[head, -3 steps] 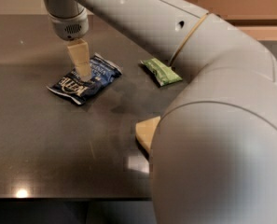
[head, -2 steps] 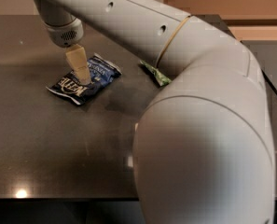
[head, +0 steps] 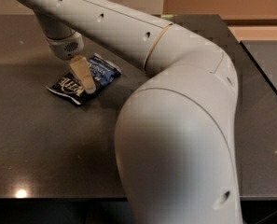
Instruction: Move blue chip bag near sponge
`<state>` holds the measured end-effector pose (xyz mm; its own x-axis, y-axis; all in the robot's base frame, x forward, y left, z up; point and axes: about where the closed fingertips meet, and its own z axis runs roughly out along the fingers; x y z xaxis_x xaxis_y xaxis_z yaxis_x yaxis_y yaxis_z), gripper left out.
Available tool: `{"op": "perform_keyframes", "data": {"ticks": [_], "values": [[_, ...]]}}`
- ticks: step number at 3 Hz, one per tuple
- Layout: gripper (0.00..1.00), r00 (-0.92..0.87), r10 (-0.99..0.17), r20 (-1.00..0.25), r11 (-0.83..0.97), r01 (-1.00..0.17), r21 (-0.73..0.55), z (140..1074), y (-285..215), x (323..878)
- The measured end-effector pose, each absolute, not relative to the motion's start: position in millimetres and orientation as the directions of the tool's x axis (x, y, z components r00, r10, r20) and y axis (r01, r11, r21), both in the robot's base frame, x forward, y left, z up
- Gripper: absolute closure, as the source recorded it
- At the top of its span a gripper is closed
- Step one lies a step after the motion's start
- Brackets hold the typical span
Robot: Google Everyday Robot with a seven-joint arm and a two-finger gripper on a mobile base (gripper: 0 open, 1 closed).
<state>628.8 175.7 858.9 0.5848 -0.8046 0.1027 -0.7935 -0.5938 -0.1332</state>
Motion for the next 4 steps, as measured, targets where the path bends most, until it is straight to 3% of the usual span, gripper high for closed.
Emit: {"op": "perform_keyframes", "data": {"ticks": [2, 4], "values": [[0.00, 0.653, -0.754, 0.077, -0.657, -0.751, -0.063, 832, 177, 621], [0.41, 0.643, -0.762, 0.074, -0.648, -0.759, -0.070, 829, 166, 620]]}}
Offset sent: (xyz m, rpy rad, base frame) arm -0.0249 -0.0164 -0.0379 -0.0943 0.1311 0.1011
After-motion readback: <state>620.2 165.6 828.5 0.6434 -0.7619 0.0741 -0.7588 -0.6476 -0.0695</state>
